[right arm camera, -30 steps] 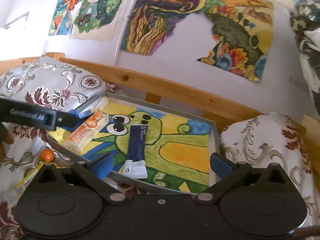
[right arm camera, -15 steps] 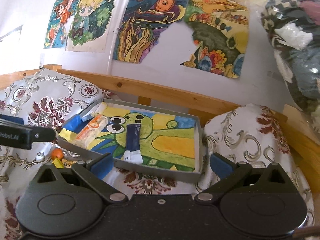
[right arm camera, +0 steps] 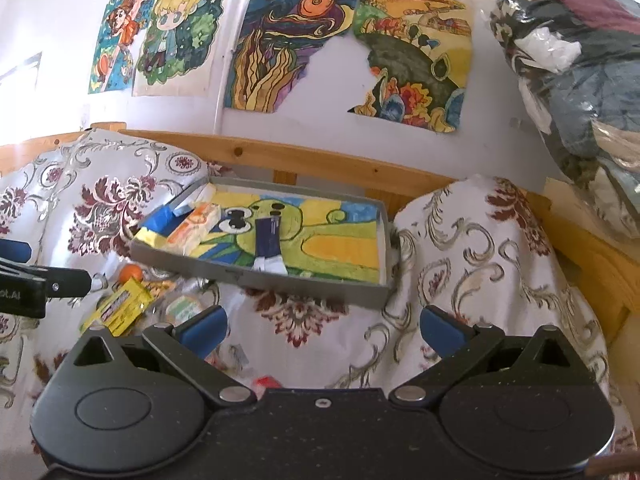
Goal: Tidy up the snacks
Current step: 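Open both tools and withdraw them from the tray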
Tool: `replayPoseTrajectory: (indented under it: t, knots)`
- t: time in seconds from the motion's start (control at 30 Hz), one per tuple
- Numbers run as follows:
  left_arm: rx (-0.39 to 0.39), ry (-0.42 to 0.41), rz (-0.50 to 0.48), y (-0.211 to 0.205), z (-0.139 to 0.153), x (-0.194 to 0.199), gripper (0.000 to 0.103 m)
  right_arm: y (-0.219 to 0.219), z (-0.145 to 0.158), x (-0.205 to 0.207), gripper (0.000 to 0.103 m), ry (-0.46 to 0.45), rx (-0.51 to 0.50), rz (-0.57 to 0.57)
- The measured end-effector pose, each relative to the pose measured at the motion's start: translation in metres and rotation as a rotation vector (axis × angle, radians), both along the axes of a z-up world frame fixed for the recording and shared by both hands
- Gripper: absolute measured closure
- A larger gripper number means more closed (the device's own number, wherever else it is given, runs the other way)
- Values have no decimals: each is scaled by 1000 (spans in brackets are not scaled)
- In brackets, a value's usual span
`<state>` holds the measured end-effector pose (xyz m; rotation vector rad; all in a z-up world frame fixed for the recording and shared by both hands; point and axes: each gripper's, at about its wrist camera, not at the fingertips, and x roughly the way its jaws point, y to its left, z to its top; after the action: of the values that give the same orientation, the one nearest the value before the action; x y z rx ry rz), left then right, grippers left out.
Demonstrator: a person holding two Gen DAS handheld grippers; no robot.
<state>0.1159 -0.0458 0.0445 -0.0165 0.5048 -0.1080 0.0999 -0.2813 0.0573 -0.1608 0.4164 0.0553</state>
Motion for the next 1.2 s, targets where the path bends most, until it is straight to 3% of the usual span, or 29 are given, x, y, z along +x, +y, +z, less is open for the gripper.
replayPoseTrajectory:
  t: [0.43, 1.2]
  knots:
    - [45, 27, -40, 1, -21, -28, 0, 13, -26, -49, 1, 59, 23, -27]
    - [140, 126, -65, 8, -57, -49, 0, 34, -56, -58, 1, 199, 9, 64]
